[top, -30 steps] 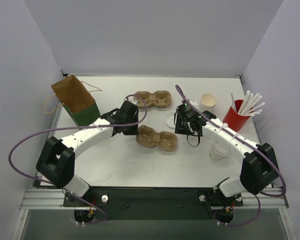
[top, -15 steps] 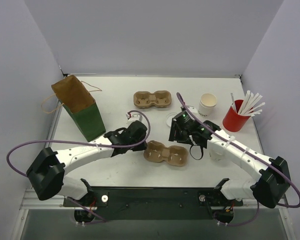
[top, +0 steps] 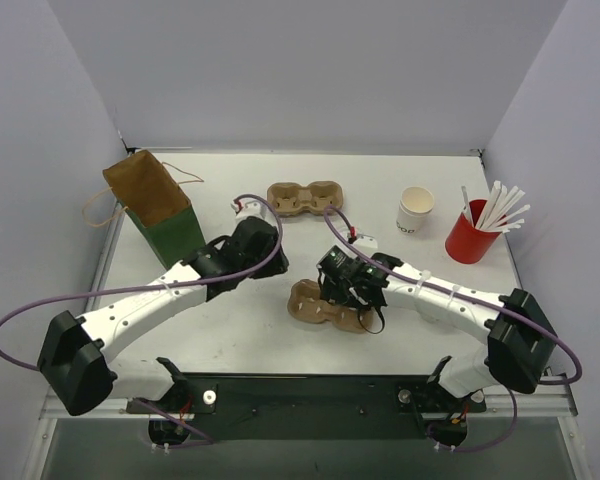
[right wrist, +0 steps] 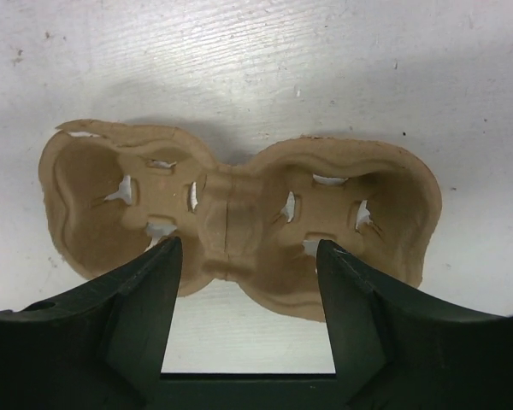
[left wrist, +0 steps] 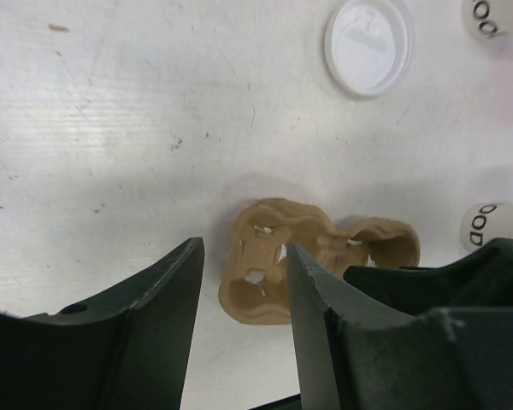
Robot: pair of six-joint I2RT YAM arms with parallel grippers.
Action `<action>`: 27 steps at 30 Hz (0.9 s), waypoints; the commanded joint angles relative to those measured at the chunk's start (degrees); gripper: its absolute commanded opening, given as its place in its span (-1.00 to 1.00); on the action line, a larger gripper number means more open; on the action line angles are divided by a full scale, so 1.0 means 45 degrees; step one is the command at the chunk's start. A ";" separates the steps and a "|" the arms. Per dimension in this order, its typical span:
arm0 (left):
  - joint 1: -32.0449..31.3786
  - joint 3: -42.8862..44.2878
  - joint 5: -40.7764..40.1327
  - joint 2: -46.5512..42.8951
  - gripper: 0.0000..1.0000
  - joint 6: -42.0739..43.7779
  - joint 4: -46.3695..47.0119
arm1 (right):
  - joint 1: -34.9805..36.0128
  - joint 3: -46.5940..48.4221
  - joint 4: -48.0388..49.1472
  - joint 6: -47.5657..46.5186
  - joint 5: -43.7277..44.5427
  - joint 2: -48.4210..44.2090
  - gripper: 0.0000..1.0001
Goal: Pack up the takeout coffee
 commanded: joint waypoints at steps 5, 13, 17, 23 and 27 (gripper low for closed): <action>0.1495 0.1343 0.0976 -0.1320 0.08 0.1375 -0.0594 | 0.0244 0.0618 0.0076 0.0888 0.0381 0.1531 0.18; 0.2080 0.2046 0.1268 -0.1652 0.09 0.1962 -0.1025 | 0.0635 0.0814 0.0232 0.0887 0.0225 0.2820 0.16; 0.2685 0.2768 0.1386 -0.1886 0.09 0.2235 -0.1570 | 0.0635 0.1067 0.0194 0.0673 0.0264 0.3212 0.12; 0.3642 0.4603 0.1017 -0.2023 0.07 0.2431 -0.2993 | 0.0635 0.0951 0.0193 0.0342 0.0342 0.3388 -0.04; 0.4850 0.5717 -0.1399 -0.2335 -0.06 0.1749 -0.4402 | 0.0635 0.0912 0.0193 -0.0088 0.0362 0.2999 -0.26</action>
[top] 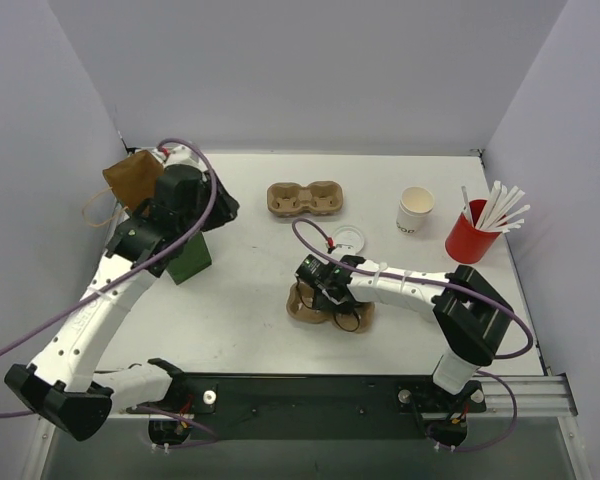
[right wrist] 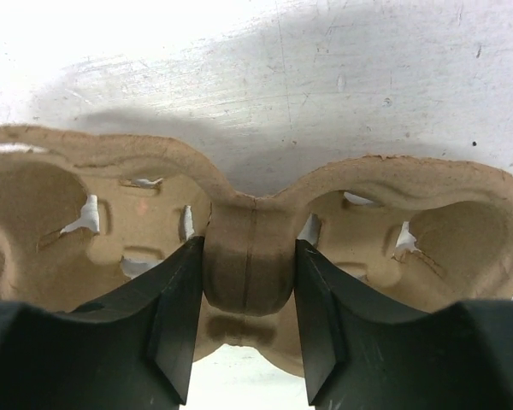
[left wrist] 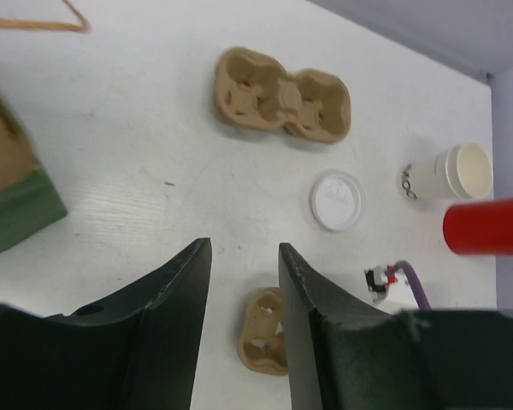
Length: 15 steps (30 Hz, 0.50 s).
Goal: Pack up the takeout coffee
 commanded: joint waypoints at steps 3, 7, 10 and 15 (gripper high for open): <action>0.1908 0.1869 -0.2923 -0.0924 -0.06 -0.0619 -0.2371 | 0.0043 0.0173 -0.0385 -0.0804 0.0434 -0.0937 -0.32; 0.3701 0.2768 -0.3960 -0.0905 -0.06 -0.0502 -0.3406 | 0.0042 0.0348 -0.0482 -0.1488 0.0415 -0.1778 -0.33; 0.4993 0.3120 -0.3493 -0.0594 -0.05 -0.0152 -0.3564 | 0.0023 0.0466 -0.0697 -0.2015 0.0454 -0.2442 -0.33; 0.7338 0.3511 -0.3495 0.0383 0.01 0.0825 -0.3702 | 0.0003 0.0758 -0.0853 -0.2718 0.0435 -0.3301 -0.34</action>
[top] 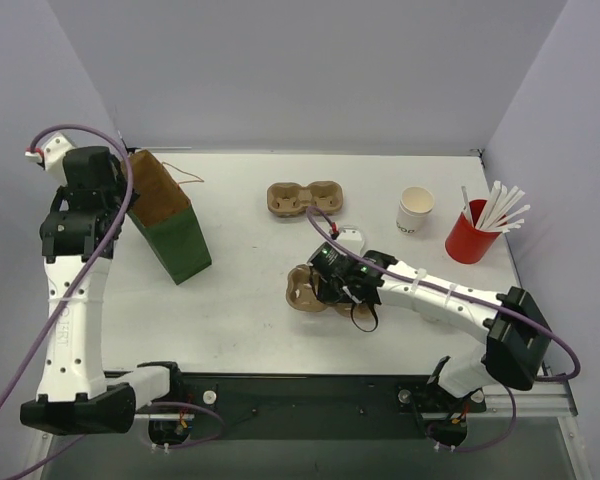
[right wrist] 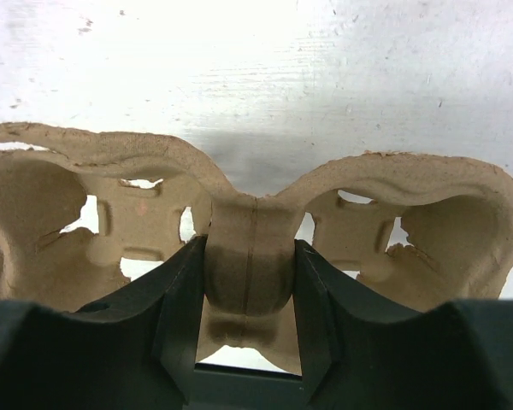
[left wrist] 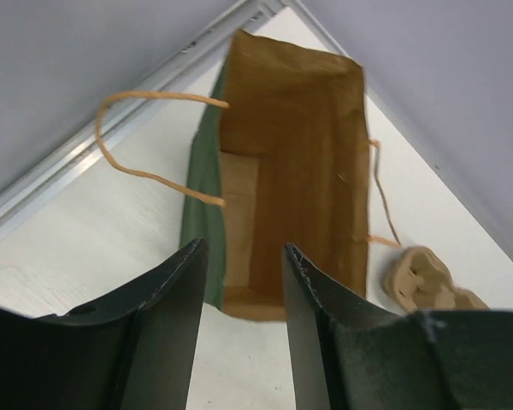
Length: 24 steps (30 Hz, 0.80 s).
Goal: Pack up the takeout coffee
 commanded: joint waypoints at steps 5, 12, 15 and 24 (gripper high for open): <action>0.2503 0.1118 0.0908 0.2519 0.01 0.1538 0.0007 | -0.0012 0.0794 -0.0654 -0.1230 0.0405 -0.1158 -0.34; 0.2778 0.1978 0.1259 0.4708 0.01 0.2553 0.0377 | -0.0265 0.0794 -0.0732 -0.1484 0.0366 -0.1842 -0.34; 0.2817 0.2524 0.1727 0.5430 -0.01 0.3041 0.0105 | -0.0382 0.1067 -0.0752 -0.1718 0.0327 -0.1939 -0.33; 0.2759 0.2935 0.1883 0.5764 -1.00 0.4759 -0.0326 | -0.0519 0.1965 -0.0714 -0.2518 0.0190 -0.2211 -0.34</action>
